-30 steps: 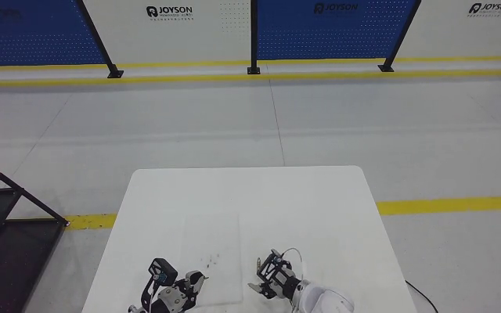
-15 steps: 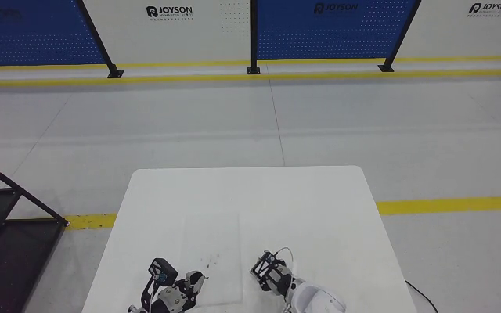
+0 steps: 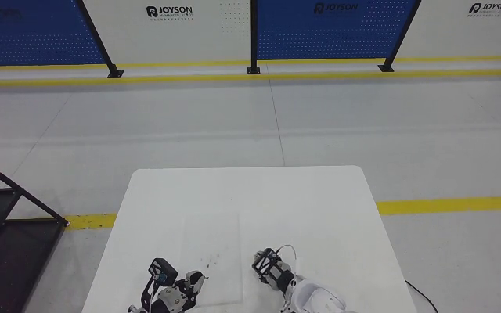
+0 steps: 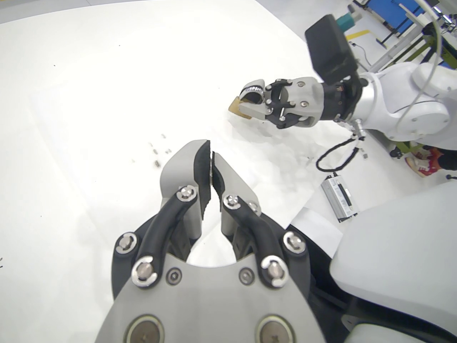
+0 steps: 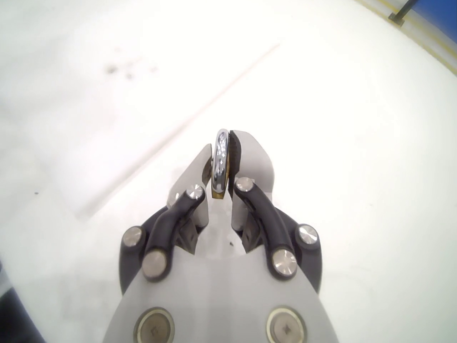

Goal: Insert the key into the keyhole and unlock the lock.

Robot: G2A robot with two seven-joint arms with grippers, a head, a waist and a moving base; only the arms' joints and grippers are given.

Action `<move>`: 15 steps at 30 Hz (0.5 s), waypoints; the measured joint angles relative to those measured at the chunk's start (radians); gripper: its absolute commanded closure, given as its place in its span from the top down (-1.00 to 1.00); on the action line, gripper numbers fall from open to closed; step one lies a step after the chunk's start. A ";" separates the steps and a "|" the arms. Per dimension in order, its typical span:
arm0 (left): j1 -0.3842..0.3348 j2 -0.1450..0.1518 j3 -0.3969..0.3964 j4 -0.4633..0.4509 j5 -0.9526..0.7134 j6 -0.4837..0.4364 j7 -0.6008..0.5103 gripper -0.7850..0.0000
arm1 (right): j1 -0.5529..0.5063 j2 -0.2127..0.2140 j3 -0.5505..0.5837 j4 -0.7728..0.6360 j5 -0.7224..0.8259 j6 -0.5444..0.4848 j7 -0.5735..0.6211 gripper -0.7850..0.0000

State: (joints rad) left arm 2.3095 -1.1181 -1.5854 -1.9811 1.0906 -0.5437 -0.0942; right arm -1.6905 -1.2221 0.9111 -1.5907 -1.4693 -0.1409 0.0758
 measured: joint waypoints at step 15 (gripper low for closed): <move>-0.045 -0.002 0.074 0.029 -0.081 -0.089 0.132 -1.00 | -0.058 0.024 0.167 -0.041 0.282 -0.223 -0.588 -1.00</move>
State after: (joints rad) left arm 2.2642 -1.1199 -1.5115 -1.9526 1.0099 -0.6332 0.0380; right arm -1.7483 -1.1984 1.0779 -1.6318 -1.1874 -0.3643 -0.5125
